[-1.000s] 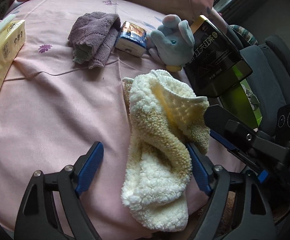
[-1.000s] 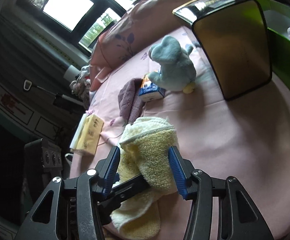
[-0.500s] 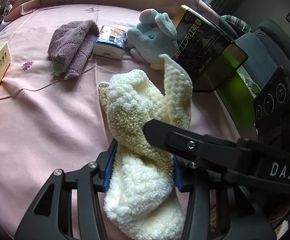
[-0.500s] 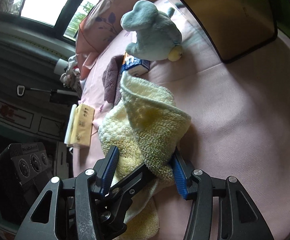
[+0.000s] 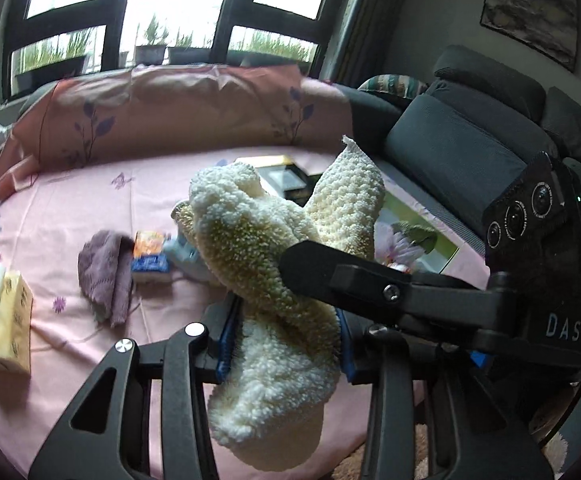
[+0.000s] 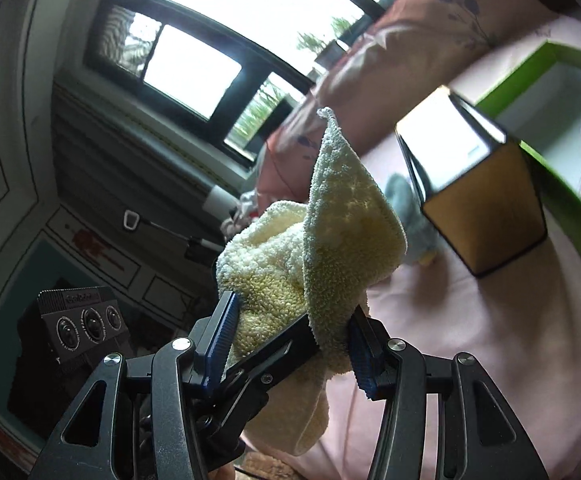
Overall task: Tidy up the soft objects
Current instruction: 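Carry the towel into the green box and open the right tool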
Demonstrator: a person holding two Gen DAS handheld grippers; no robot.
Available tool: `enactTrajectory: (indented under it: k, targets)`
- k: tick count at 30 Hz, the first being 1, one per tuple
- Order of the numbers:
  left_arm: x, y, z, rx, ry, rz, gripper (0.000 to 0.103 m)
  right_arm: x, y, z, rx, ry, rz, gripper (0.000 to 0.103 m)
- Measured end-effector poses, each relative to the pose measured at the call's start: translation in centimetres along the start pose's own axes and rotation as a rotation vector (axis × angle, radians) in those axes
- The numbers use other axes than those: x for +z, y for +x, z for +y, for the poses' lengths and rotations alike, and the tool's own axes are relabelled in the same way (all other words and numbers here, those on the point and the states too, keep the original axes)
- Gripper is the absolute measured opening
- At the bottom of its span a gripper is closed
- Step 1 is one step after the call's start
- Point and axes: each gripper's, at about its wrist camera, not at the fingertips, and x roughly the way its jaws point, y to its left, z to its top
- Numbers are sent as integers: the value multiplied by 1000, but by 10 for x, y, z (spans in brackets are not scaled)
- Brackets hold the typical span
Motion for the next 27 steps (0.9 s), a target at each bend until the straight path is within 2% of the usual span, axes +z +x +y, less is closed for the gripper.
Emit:
enactTrajectory:
  k: [7,14,17,22,27]
  targets:
    - [53,-1,-69,-56,168,-107,37,54,-69,6,-7,-45,-206,53]
    - [87,46,-105,-96,217,-115,37,95,-103,-25,-77,-29,-365,54]
    - [89,79,-116,-107,245,-64,37,100,-104,-56,-73,19,-417,54]
    - [87,128,-130,-137,254,20,38,105,-108,-110,-61,167,-452,54]
    - [87,168,-139,-186,232,98,44,105,-116,-137,-148,264,-492,54]
